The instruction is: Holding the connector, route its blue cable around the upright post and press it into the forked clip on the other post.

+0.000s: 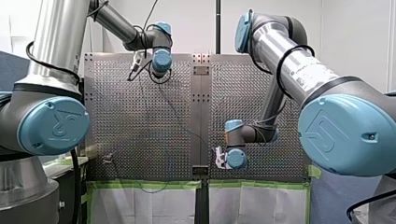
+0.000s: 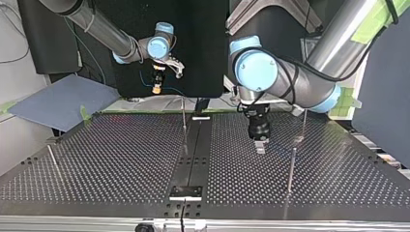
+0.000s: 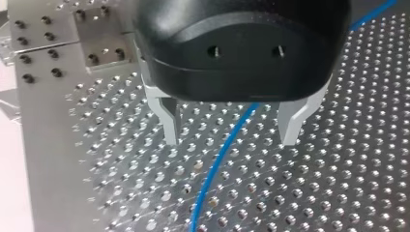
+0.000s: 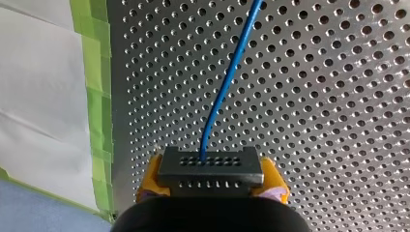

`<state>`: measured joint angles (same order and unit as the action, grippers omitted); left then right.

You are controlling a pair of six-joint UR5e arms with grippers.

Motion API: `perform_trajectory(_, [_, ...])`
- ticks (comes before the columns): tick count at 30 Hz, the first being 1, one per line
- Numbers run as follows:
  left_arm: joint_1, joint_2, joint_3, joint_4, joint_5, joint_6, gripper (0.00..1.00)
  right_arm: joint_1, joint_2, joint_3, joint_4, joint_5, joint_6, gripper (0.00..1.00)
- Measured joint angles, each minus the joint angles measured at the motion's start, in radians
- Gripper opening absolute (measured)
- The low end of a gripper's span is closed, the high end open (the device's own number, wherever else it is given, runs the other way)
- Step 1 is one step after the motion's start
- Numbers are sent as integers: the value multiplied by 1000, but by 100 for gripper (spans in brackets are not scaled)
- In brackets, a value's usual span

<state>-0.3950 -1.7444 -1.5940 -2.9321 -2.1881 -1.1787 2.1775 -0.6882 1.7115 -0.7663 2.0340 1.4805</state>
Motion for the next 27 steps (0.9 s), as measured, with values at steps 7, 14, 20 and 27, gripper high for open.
perform_trajectory(7, [15,0,55,-55,25,-36,100,0,0,0,-1,0,0,38])
perform_trajectory(14, [34,-8,117,-117,62,-64,100,0,0,0,0,0,0,38])
perform_trajectory(20, [45,-51,170,-169,83,-71,100,0,0,0,1,0,0,38])
perform_trajectory(27, [56,-113,235,-234,91,-74,100,0,0,0,2,0,0,38])
